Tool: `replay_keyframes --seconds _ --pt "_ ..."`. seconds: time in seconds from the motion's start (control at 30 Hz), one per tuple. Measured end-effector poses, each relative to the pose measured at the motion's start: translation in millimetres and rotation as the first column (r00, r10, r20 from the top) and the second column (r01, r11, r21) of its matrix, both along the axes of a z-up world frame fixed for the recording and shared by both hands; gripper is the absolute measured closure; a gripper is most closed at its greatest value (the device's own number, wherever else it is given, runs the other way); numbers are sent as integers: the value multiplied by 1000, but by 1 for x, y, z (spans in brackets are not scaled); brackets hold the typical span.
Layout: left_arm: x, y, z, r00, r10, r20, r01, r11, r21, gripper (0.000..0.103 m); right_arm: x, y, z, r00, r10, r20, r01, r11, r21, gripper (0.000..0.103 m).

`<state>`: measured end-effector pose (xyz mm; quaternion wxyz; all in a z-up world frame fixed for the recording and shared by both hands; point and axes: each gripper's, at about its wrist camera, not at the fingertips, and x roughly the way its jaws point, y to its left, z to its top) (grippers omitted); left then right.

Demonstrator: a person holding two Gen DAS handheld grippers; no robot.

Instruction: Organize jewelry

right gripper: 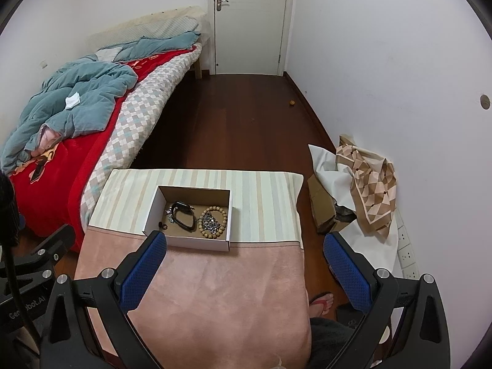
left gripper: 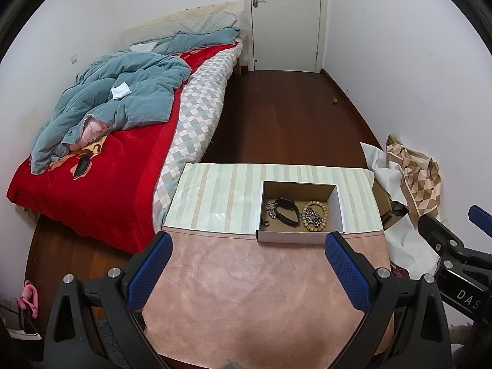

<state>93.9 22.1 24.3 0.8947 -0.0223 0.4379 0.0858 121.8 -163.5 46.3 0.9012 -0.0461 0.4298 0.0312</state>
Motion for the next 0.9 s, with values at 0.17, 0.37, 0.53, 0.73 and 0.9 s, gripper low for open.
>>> replay_keyframes --seconds 0.17,0.37,0.53,0.73,0.9 --pt "0 -1 0 1000 -3 1 3 1000 -1 2 0 1 0 1000 0 -1 0 1000 0 0" --pt "0 -2 1 1000 -4 2 4 1000 -3 2 -2 2 0 1000 4 -1 -4 1000 -1 0" --pt "-1 -2 2 1000 -5 1 5 1000 -6 2 -1 1 -1 1000 5 -2 -5 1000 1 0" --pt "-3 -1 3 1000 -4 5 4 1000 -2 2 -2 1 -1 1000 7 -4 -7 1000 3 0" --pt "-3 -1 4 1000 -2 9 2 1000 0 2 -2 2 -1 1000 6 -3 -6 1000 2 0"
